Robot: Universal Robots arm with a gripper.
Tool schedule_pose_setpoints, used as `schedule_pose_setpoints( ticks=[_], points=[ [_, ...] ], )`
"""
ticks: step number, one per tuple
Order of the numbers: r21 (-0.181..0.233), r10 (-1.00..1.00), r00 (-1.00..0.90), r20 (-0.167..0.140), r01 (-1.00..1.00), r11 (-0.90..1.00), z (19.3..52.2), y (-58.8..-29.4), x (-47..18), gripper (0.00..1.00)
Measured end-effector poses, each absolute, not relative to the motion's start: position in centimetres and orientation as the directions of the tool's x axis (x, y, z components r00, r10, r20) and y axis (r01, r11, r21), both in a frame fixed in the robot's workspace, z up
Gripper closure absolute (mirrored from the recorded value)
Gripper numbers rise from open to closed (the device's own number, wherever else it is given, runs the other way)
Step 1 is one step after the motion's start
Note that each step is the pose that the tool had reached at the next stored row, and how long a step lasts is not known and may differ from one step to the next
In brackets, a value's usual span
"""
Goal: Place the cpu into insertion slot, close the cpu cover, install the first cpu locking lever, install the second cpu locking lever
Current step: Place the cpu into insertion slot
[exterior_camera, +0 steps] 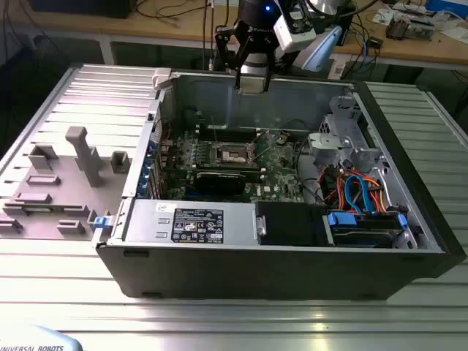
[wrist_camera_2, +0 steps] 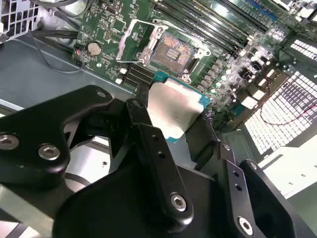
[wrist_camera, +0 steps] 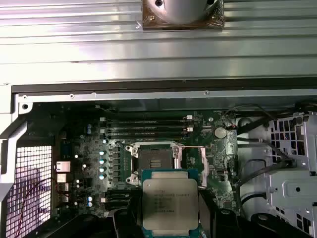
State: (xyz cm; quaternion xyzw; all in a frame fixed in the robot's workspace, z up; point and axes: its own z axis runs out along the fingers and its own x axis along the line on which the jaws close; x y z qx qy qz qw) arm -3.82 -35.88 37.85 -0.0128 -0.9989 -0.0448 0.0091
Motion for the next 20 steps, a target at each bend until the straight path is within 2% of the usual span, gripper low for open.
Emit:
schedule_pose_setpoints(
  ticks=[8,14,20],
  points=[
    [0.089,0.032,-0.999,0.019,0.034,0.995,37.84,-35.88,-3.81,0.46],
    [0.089,0.136,-0.991,0.019,0.137,0.987,37.81,-35.88,-3.82,0.46],
    [0.088,0.145,-0.989,0.019,0.147,0.985,37.79,-35.88,-3.82,0.46]
  ],
)
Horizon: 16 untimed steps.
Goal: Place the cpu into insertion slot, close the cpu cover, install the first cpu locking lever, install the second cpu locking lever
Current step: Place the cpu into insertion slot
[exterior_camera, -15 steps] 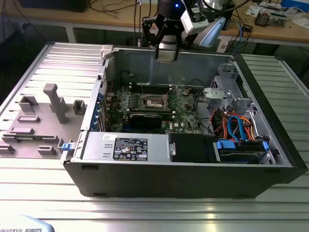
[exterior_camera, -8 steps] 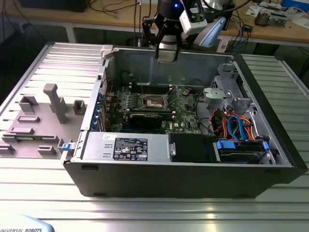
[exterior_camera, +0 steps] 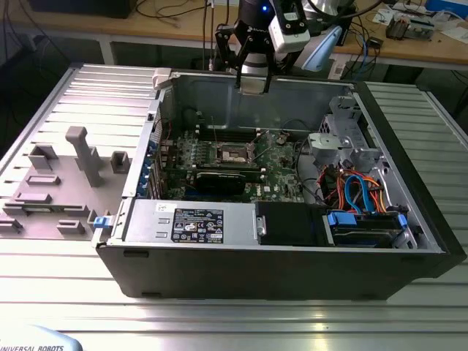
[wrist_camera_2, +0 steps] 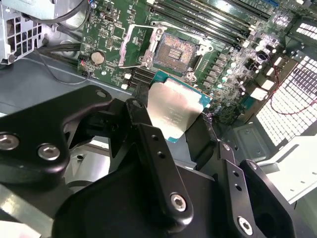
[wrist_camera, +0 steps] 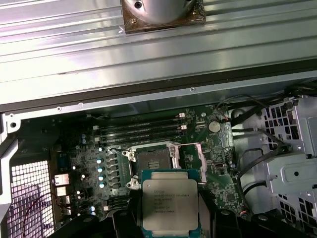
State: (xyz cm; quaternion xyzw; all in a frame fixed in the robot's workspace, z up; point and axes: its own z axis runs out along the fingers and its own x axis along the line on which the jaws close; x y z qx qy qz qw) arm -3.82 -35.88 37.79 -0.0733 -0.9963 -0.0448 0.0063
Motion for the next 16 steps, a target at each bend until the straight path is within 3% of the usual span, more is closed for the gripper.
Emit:
schedule_pose_setpoints(
  ticks=[16],
  points=[
    [0.088,0.22,-0.975,0.019,0.221,0.971,37.78,-35.88,-3.81,0.46]
  ],
)
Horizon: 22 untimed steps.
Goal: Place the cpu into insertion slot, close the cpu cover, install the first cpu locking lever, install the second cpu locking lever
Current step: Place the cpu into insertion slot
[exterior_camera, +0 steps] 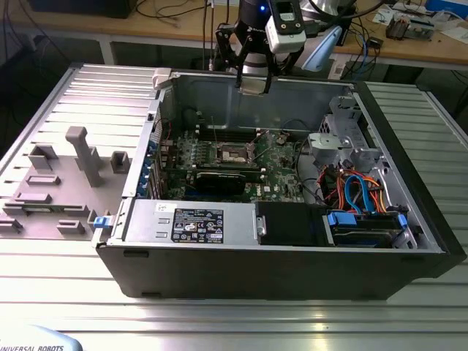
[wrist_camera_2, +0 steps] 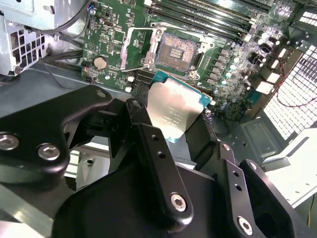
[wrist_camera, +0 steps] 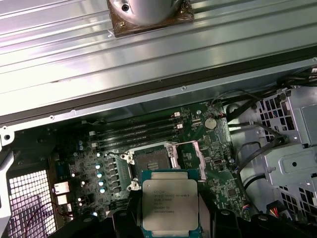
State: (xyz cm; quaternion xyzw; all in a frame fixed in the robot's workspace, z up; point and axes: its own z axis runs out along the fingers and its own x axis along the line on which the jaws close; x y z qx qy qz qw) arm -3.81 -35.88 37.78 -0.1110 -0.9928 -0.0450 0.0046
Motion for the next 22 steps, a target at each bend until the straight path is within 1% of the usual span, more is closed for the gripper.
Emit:
schedule_pose_setpoints(
  ticks=[13,22],
  points=[
    [0.088,0.24,-0.971,0.019,0.241,0.966,37.78,-35.88,-3.82,0.46],
    [0.088,0.434,-0.901,0.019,0.434,0.897,37.74,-35.88,-3.82,0.46]
  ],
)
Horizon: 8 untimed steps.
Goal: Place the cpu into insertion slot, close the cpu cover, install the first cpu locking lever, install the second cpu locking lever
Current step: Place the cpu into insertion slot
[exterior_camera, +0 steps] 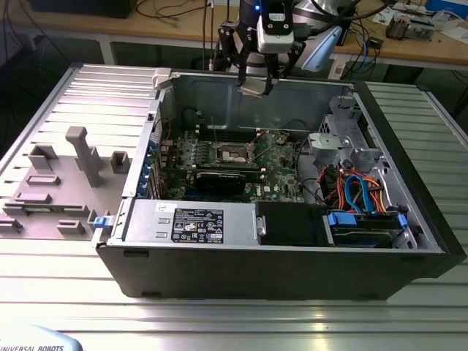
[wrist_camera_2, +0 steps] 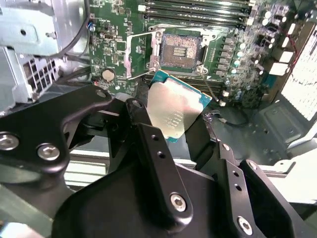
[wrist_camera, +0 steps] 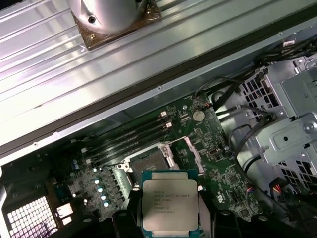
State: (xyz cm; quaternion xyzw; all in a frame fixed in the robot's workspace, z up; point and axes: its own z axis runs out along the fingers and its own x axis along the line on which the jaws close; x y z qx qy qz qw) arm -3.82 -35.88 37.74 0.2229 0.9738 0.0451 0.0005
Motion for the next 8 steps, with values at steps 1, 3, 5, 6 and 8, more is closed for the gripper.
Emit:
schedule_pose_setpoints(
  ticks=[1,3,5,6,8],
  points=[
    [0.088,0.447,-0.894,0.019,0.447,0.89,37.73,-35.88,-3.82,0.46],
    [0.088,0.476,-0.879,0.019,0.476,0.875,37.72,-35.88,-3.82,0.46],
    [0.088,0.507,-0.862,0.019,0.506,0.858,37.7,-35.88,-3.82,0.46],
    [0.088,0.535,-0.845,0.019,0.534,0.841,37.69,-35.88,-3.82,0.46],
    [0.088,0.558,-0.829,0.019,0.558,0.825,37.67,-35.88,-3.82,0.46]
  ],
)
